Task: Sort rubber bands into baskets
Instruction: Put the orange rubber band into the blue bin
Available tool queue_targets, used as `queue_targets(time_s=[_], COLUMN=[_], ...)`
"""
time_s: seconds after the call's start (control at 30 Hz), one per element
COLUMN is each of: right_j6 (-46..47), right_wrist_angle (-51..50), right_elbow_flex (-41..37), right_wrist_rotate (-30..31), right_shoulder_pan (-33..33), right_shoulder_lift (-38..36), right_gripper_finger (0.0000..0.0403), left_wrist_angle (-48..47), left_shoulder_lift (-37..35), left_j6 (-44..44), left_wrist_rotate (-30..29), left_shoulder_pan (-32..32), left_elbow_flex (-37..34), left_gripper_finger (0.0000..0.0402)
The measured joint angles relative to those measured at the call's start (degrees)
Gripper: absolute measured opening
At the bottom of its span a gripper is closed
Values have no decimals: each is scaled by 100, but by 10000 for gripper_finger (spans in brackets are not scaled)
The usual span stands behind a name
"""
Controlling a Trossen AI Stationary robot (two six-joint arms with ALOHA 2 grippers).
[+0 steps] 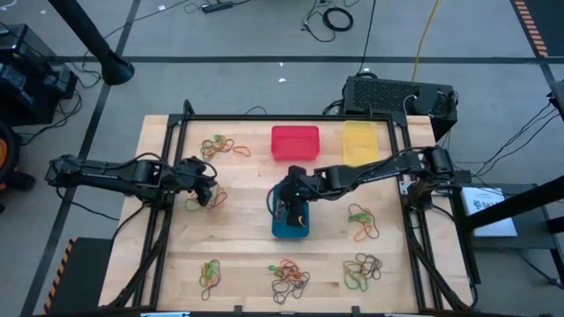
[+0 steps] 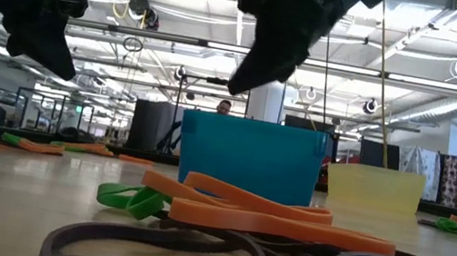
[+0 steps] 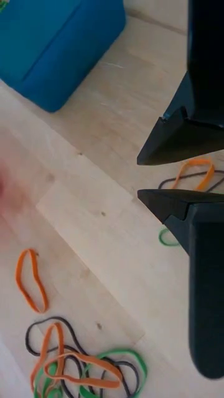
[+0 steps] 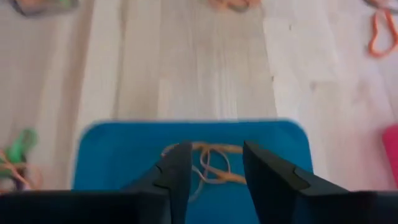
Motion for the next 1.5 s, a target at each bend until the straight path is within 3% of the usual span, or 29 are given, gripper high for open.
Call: queue_targets(time_s=[0.3, 0.57, 0.73, 0.83, 1.0, 1.4, 1.5], right_j6=[605, 218, 194, 507, 572, 536, 405], right_wrist_angle=[-145, -1557, -1991, -1479, -1104, -795, -830], right_elbow_flex=[1373, 4240, 5843, 5528, 5515, 5516, 5514], right_wrist_rotate=[-112, -494, -944, -1200, -1086, 115, 132], right_shoulder_pan=[-905, -1781, -2128, -2230, -2172, -2022, -2003], right_shoulder_lift=[463, 2414, 3618, 3766, 4184, 4724, 4753], right_gripper_finger=[139, 139, 139, 139, 139, 139, 139], left_wrist_angle=[7, -26, -584, -828, -881, -844, -835], left_shoulder_lift=[2, 2, 2, 2, 2, 2, 2], left_j6=[-7, -47, -521, -885, -916, -1185, -1243], left_wrist_rotate=[2, 234, 394, 696, 1051, 1051, 1025], left_shoulder_pan=[0, 0, -4, -4, -9, -4, -7], left_elbow_flex=[-2, -2, -4, -9, -11, -11, -11], left_gripper_finger=[79, 79, 79, 79, 79, 79, 79])
